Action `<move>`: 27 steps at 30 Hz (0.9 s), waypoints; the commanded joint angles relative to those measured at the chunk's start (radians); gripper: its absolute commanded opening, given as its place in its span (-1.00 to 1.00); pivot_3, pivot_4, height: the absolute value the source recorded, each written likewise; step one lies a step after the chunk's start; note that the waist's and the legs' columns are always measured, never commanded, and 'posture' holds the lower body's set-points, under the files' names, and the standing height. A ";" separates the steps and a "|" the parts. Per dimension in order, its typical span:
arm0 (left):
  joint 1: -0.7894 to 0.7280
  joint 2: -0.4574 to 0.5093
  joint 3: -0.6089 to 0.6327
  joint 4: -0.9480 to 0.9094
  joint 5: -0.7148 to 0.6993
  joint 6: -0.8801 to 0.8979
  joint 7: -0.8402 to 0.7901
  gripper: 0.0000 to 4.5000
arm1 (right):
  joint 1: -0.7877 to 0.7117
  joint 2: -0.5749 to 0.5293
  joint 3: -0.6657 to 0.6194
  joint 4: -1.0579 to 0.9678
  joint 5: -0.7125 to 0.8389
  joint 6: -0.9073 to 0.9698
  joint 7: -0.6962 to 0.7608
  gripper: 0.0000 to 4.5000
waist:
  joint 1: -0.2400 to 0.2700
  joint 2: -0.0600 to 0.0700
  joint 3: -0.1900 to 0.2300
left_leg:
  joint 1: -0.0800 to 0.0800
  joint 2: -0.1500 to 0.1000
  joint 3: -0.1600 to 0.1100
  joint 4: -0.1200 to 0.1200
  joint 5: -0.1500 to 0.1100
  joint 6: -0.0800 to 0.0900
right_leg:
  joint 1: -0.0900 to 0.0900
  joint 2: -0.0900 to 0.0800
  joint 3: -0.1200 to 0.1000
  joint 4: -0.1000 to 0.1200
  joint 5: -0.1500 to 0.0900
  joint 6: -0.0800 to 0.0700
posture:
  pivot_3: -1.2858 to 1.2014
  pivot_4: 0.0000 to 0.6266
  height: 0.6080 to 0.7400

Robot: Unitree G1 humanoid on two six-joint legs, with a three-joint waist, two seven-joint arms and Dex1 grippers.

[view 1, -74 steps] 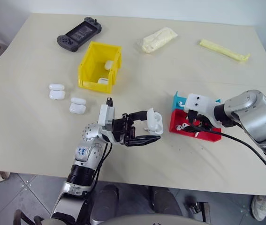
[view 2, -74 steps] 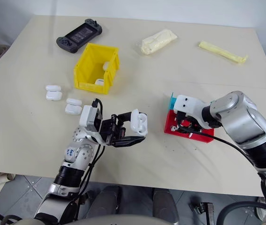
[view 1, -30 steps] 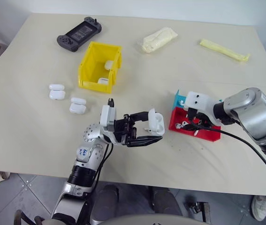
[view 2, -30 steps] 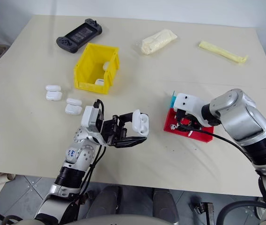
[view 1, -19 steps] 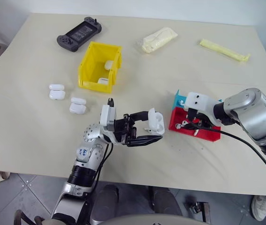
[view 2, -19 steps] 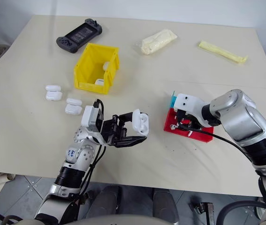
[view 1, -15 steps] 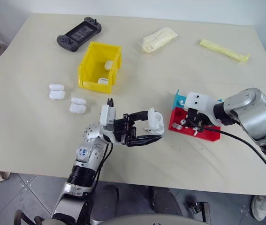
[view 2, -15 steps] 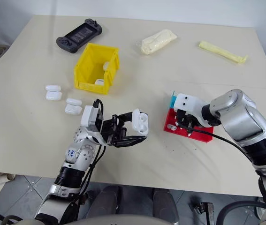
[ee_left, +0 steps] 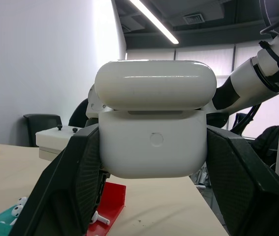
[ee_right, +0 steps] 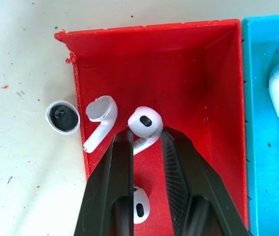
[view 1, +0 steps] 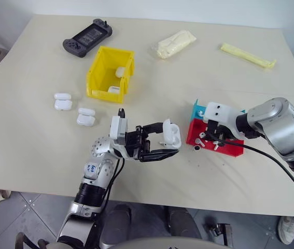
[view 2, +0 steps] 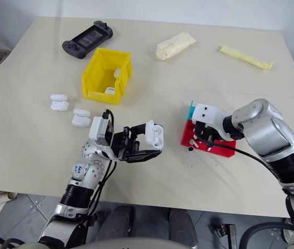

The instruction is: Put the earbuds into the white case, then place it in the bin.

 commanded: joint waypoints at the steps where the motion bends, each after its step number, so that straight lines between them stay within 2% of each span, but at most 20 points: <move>1: -0.006 -0.003 0.007 -0.013 0.003 -0.018 -0.002 0.24 | 0.020 -0.036 -0.005 -0.009 -0.014 -0.036 0.022 -0.46 | 0.000 0.000 0.000 | 0.000 0.000 0.000 0.000 0.000 0.000 | 0.000 0.000 0.000 0.000 0.000 0.000 | 0.03 -0.52 1.00; 7: -0.005 -0.003 0.007 -0.012 0.003 -0.021 -0.001 0.24 | 0.011 -0.030 -0.019 0.015 -0.027 -0.050 0.018 0.35 | -0.001 0.000 0.000 | 0.000 0.000 0.000 0.000 0.000 0.000 | 0.000 0.000 0.000 0.000 0.000 0.000 | 0.03 -0.52 1.00; 27: -0.003 -0.008 0.004 -0.010 0.006 -0.025 -0.002 0.24 | -0.007 0.049 -0.032 -0.021 0.002 0.074 -0.041 0.35 | -0.003 0.000 0.000 | 0.000 0.000 0.000 0.000 0.000 0.000 | 0.000 0.000 0.000 0.000 0.000 0.000 | 0.03 -0.52 1.00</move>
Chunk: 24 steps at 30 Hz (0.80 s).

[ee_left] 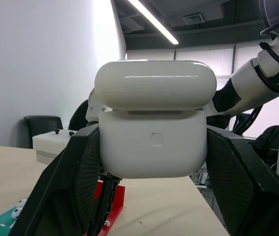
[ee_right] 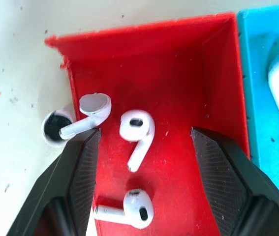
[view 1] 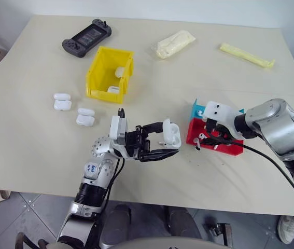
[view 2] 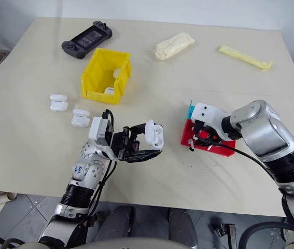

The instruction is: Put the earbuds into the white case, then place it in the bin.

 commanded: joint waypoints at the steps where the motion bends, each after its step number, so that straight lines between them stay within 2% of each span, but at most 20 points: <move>1: -0.003 -0.005 0.003 -0.011 0.005 -0.018 -0.002 0.24 | -0.005 0.006 -0.018 -0.022 0.012 0.021 -0.012 0.35 | 0.001 0.000 0.000 | 0.000 0.000 0.000 0.000 0.000 0.000 | 0.000 0.000 0.000 0.000 0.000 0.000 | 0.03 -0.52 1.00; 9: -0.001 -0.008 0.003 -0.013 0.005 -0.020 0.003 0.24 | 0.006 0.003 -0.010 -0.040 0.018 0.053 -0.032 0.35 | 0.001 0.000 0.000 | 0.000 0.000 0.000 0.000 0.000 0.000 | 0.000 0.000 0.000 0.000 0.000 0.000 | 0.03 -0.52 1.00; 13: -0.002 -0.007 0.004 -0.013 0.004 -0.018 0.002 0.24 | 0.011 -0.005 -0.008 -0.046 0.021 0.054 -0.037 -0.04 | 0.002 0.000 0.000 | 0.000 0.000 0.000 0.000 0.000 0.000 | 0.000 0.000 0.000 0.000 0.000 0.000 | 0.03 -0.52 1.00; 18: -0.004 -0.007 0.004 -0.011 0.004 -0.018 0.001 0.24 | 0.012 -0.008 -0.007 -0.049 0.022 0.054 -0.039 -0.77 | 0.002 0.000 0.000 | 0.000 0.000 0.000 0.000 0.000 0.000 | 0.000 0.000 0.000 0.000 0.000 0.000 | 0.03 -0.52 1.00; 24: -0.008 -0.005 0.006 -0.008 0.003 -0.017 -0.003 0.24 | 0.017 -0.014 -0.007 -0.057 0.024 0.052 -0.036 -0.79 | 0.002 0.000 0.000 | 0.000 0.000 0.000 0.000 0.000 0.000 | 0.000 0.000 0.000 0.000 0.000 0.000 | 0.03 -0.52 1.00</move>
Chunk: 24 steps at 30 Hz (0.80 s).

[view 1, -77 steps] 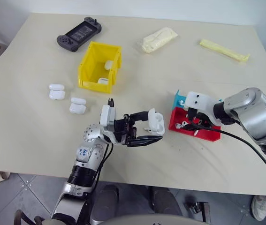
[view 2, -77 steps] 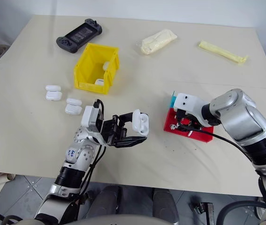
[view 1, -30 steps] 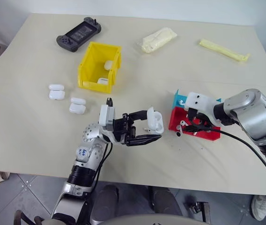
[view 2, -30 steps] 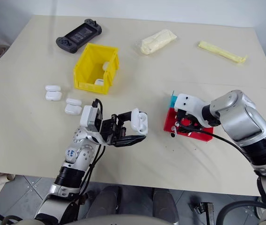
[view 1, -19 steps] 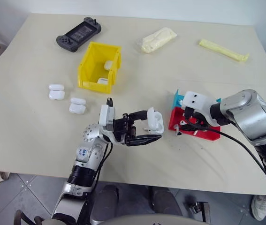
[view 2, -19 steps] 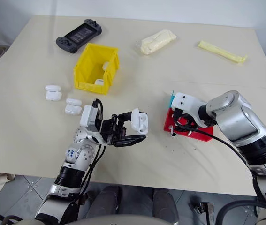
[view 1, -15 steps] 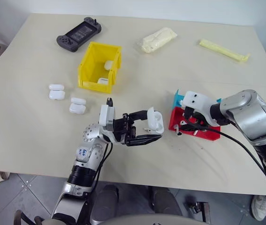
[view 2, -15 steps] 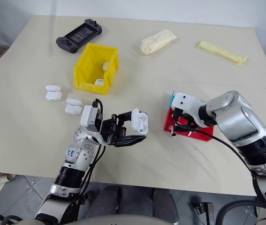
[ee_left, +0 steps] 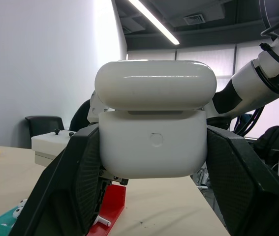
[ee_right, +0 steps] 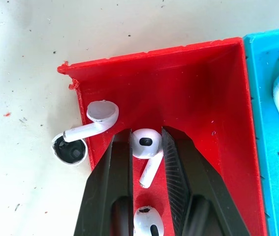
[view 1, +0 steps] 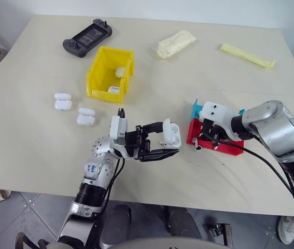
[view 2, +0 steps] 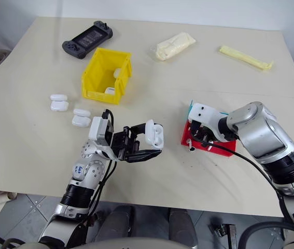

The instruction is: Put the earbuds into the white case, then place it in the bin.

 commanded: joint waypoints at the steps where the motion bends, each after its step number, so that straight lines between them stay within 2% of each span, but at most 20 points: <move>1: -0.008 -0.003 0.005 -0.008 0.002 -0.016 -0.005 0.24 | 0.012 -0.020 -0.006 -0.016 0.004 0.000 -0.001 -0.79 | 0.000 0.000 0.000 | 0.000 0.000 0.000 0.000 0.000 0.000 | 0.000 0.000 0.000 0.000 0.000 0.000 | 0.03 -0.52 1.00; 9: -0.014 0.003 0.007 -0.003 -0.006 -0.007 -0.017 0.24 | 0.025 -0.022 -0.018 -0.036 0.011 0.001 -0.007 -0.79 | 0.000 0.000 0.000 | 0.000 0.000 0.000 0.000 0.000 0.000 | 0.000 0.000 0.000 0.000 0.000 0.000 | 0.03 -0.52 1.00; 12: -0.019 0.003 0.003 -0.003 -0.015 0.009 -0.029 0.24 | 0.052 -0.048 -0.065 -0.062 0.031 -0.008 0.001 -0.79 | 0.001 0.000 0.000 | 0.000 0.000 0.000 0.000 0.000 0.000 | 0.000 0.000 0.000 0.000 0.000 0.000 | 0.03 -0.52 1.00; 17: -0.030 0.003 0.012 0.005 -0.028 0.023 -0.048 0.24 | 0.110 -0.079 -0.232 -0.142 0.122 0.003 -0.001 -0.79 | 0.003 0.000 0.000 | 0.000 -0.001 0.000 0.000 0.000 0.000 | 0.000 -0.001 0.000 -0.001 0.000 0.000 | 0.03 -0.52 1.00; 19: -0.043 -0.008 0.020 0.018 -0.044 0.039 -0.050 0.24 | 0.182 -0.082 -0.359 -0.166 0.169 -0.049 -0.001 -0.79 | 0.004 0.000 0.000 | -0.001 -0.001 0.000 -0.001 0.000 0.000 | 0.000 -0.001 0.000 -0.001 0.000 0.000 | 0.03 -0.52 1.00; 24: -0.057 -0.012 0.036 0.022 -0.068 0.081 -0.055 0.24 | 0.348 -0.038 -0.569 -0.249 0.252 -0.142 -0.023 -0.79 | 0.004 0.000 0.000 | -0.001 -0.001 0.000 -0.002 0.000 0.000 | 0.001 -0.001 -0.001 -0.001 0.000 0.000 | 0.03 -0.52 1.00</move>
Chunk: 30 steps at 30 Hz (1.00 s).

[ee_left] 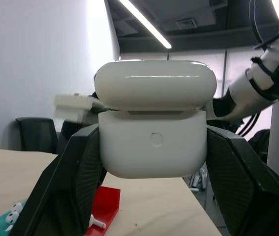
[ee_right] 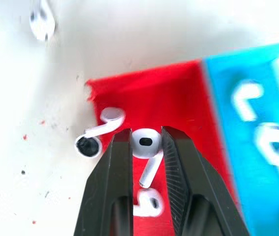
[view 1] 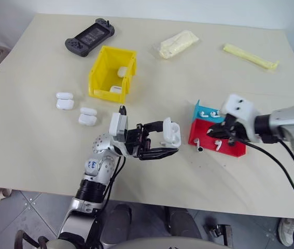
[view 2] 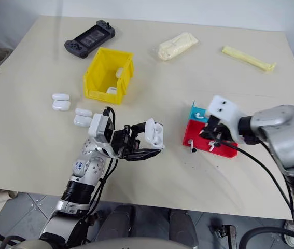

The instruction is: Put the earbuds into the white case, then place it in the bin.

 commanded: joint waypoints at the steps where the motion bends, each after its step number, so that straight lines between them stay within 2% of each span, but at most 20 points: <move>1: -0.023 -0.020 0.003 -0.006 -0.035 0.026 -0.009 0.24 | 0.122 0.072 -0.197 -0.099 0.092 -0.094 -0.016 -0.79 | 0.000 0.000 0.000 | 0.000 0.000 0.000 0.000 0.000 0.000 | 0.000 0.000 0.000 0.000 0.000 0.000 | 0.03 -0.52 1.00; 2: -0.033 -0.032 -0.001 0.001 -0.036 0.037 -0.001 0.24 | 0.170 0.151 -0.274 -0.142 0.169 -0.122 -0.027 -0.79 | 0.001 0.000 0.000 | 0.000 0.000 0.000 -0.001 0.000 0.000 | 0.000 0.000 -0.001 0.000 0.000 0.000 | 0.03 -0.52 1.00; 5: -0.029 -0.041 0.004 -0.008 -0.037 0.055 0.016 0.24 | 0.235 0.358 -0.387 -0.260 0.338 -0.137 -0.136 -0.79 | -0.004 0.000 0.000 | 0.000 0.001 0.000 0.000 0.000 0.000 | 0.002 0.002 -0.002 0.000 0.000 0.000 | 0.03 -0.52 1.00; 7: -0.026 -0.044 0.005 -0.011 -0.034 0.061 0.018 0.24 | 0.249 0.462 -0.403 -0.305 0.400 -0.154 -0.224 -0.79 | -0.010 0.000 0.000 | 0.001 0.001 0.000 0.000 0.000 0.000 | 0.002 0.002 -0.001 0.001 0.000 0.000 | 0.03 -0.52 1.00; 11: -0.037 -0.040 0.008 -0.022 -0.039 0.083 0.018 0.24 | 0.246 0.592 -0.389 -0.360 0.498 -0.184 -0.376 -0.79 | -0.015 0.000 0.000 | 0.003 0.002 -0.002 0.001 0.001 -0.001 | 0.003 0.002 -0.001 0.003 0.000 0.000 | 0.03 -0.52 1.00; 14: -0.052 -0.038 0.007 -0.017 -0.038 0.096 0.014 0.24 | 0.246 0.639 -0.366 -0.377 0.565 -0.205 -0.446 -0.79 | -0.021 0.000 0.000 | 0.003 0.001 -0.003 0.000 0.001 -0.002 | 0.003 0.002 -0.001 0.003 0.000 0.000 | 0.03 -0.52 1.00; 21: -0.056 -0.027 0.012 -0.036 -0.045 0.128 0.014 0.24 | 0.240 0.672 -0.305 -0.405 0.691 -0.248 -0.574 -0.79 | -0.028 0.000 0.000 | 0.003 0.002 -0.003 -0.001 0.001 -0.002 | 0.003 0.002 -0.001 0.002 0.000 0.000 | 0.03 -0.52 1.00; 30: -0.017 -0.040 -0.001 -0.094 -0.048 0.156 0.043 0.24 | 0.313 0.657 -0.202 -0.398 0.707 -0.312 -0.592 -0.79 | -0.027 0.000 0.000 | 0.003 0.002 -0.003 -0.002 0.001 -0.002 | 0.003 0.002 -0.001 0.002 0.000 0.000 | 0.03 -0.52 1.00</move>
